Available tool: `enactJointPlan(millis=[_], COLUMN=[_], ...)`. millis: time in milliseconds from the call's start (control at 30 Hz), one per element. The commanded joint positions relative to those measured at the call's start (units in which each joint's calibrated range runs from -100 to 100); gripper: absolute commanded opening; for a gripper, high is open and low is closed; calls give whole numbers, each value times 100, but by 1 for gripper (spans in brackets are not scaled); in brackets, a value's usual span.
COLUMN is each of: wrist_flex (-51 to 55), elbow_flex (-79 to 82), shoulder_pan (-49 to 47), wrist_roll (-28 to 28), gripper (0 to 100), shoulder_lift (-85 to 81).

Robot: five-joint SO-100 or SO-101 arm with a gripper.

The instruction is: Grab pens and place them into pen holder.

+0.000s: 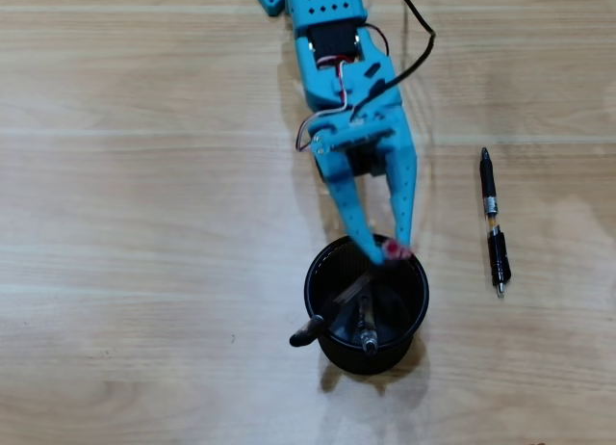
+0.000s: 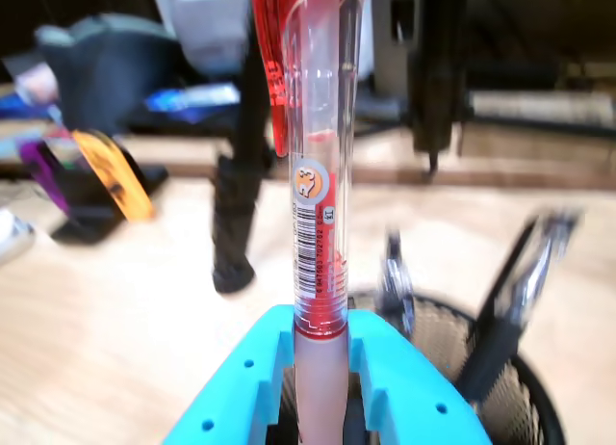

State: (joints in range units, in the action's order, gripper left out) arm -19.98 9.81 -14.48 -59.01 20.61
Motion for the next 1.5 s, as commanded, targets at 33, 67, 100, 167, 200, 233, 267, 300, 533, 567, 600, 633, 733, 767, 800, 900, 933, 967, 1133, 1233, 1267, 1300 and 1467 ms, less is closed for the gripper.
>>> enactJointPlan(millis=[33,67,100,167,200,233,267,300,533,567,600,633,733,767,800,900,933,967,1133,1233,1267,1300,1467], wrist_flex=[-64,-64,-64,-64,-55,-55,-55,-55,-46,-38,-38,-38,-3,126,358,1546,2037,2519,4594,5842,6118,6376,7573], elbow_flex=[-300,-300,-300,-300,-300,-291,-291,-291,-219,-210,-165,-66,367,484,565,610,574,565,457,285,231,159,-535], shoulder_pan=[100,100,100,100,91,91,82,73,-109,-118,-136,-145,-145,-164,-200,-282,-336,-372,-627,-890,-953,-1008,-1398], wrist_roll=[-14,-14,-14,-14,-14,-14,-14,-14,11,11,16,16,16,16,16,16,21,21,163,743,834,920,1479], gripper=[2,2,2,2,2,2,2,2,14,14,14,14,14,14,14,13,10,6,2,2,2,2,2], shoulder_lift=[177,253,278,295,295,295,295,287,-33,-108,-201,-276,-662,-788,-931,-1402,-1561,-1729,-2552,-3048,-3124,-3174,-3224])
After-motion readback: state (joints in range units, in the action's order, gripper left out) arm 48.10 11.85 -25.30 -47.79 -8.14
